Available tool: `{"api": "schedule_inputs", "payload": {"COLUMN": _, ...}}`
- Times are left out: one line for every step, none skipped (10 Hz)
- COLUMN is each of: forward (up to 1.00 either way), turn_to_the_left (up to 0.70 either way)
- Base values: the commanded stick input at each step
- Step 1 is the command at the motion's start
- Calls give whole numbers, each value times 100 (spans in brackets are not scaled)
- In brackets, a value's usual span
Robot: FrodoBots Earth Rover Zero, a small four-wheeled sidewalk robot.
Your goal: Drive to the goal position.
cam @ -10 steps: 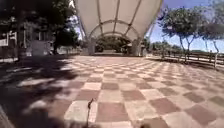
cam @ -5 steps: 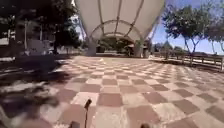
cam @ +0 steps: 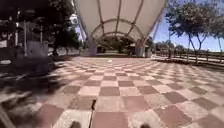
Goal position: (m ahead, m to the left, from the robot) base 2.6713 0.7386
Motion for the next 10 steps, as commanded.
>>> {"api": "schedule_inputs", "payload": {"forward": 100, "turn_to_the_left": 0}}
{"api": "schedule_inputs", "payload": {"forward": 100, "turn_to_the_left": 0}}
{"api": "schedule_inputs", "payload": {"forward": 100, "turn_to_the_left": 0}}
{"api": "schedule_inputs", "payload": {"forward": 100, "turn_to_the_left": 0}}
{"api": "schedule_inputs", "payload": {"forward": 100, "turn_to_the_left": 0}}
{"api": "schedule_inputs", "payload": {"forward": 100, "turn_to_the_left": 0}}
{"api": "schedule_inputs", "payload": {"forward": 100, "turn_to_the_left": 0}}
{"api": "schedule_inputs", "payload": {"forward": 100, "turn_to_the_left": 0}}
{"api": "schedule_inputs", "payload": {"forward": 100, "turn_to_the_left": 0}}
{"api": "schedule_inputs", "payload": {"forward": 100, "turn_to_the_left": 0}}
